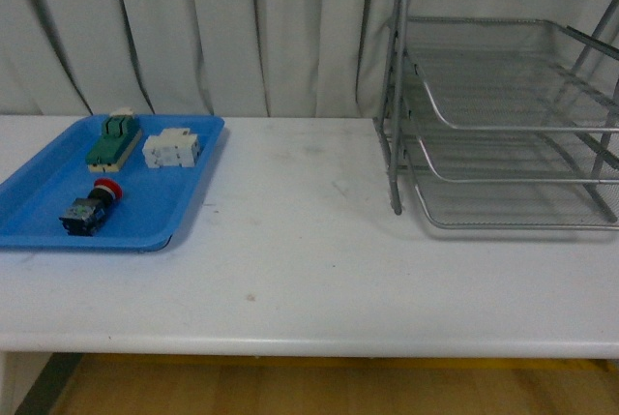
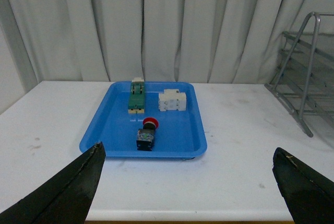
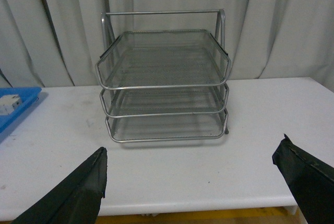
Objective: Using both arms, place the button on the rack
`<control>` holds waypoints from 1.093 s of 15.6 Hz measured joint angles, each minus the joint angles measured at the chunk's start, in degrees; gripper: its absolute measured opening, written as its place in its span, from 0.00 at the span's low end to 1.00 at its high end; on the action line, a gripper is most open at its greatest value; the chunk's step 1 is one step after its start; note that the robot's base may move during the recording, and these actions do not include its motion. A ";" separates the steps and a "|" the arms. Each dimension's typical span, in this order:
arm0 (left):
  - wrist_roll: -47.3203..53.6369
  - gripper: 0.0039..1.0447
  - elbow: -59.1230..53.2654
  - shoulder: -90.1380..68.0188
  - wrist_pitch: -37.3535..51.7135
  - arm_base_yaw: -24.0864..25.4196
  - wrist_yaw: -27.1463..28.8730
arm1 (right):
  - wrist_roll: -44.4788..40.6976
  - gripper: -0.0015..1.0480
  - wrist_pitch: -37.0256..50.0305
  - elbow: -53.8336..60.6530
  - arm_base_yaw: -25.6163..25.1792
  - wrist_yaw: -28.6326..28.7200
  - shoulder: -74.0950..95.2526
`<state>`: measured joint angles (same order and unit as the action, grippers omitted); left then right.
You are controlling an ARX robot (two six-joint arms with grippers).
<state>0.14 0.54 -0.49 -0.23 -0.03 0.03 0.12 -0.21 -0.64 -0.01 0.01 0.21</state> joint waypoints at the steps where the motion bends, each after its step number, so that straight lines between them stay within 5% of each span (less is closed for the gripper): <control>1: 0.00 0.94 0.00 0.00 0.00 0.00 0.00 | 0.00 0.94 0.00 0.00 0.00 0.00 0.00; 12: 0.00 0.94 0.00 0.00 0.00 0.00 0.00 | 2.05 0.94 -4.44 -1.09 0.22 -0.55 0.90; 14: 0.00 0.94 0.00 0.00 0.00 0.00 -0.02 | 13.49 0.94 -12.61 -6.38 3.78 -3.85 13.29; 17: 0.00 0.94 0.00 0.00 0.02 0.02 0.00 | 41.38 0.94 17.18 -5.86 1.36 -2.25 41.13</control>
<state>0.14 0.54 -0.49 -0.21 -0.01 0.03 41.50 16.97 -6.50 1.34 -2.24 41.34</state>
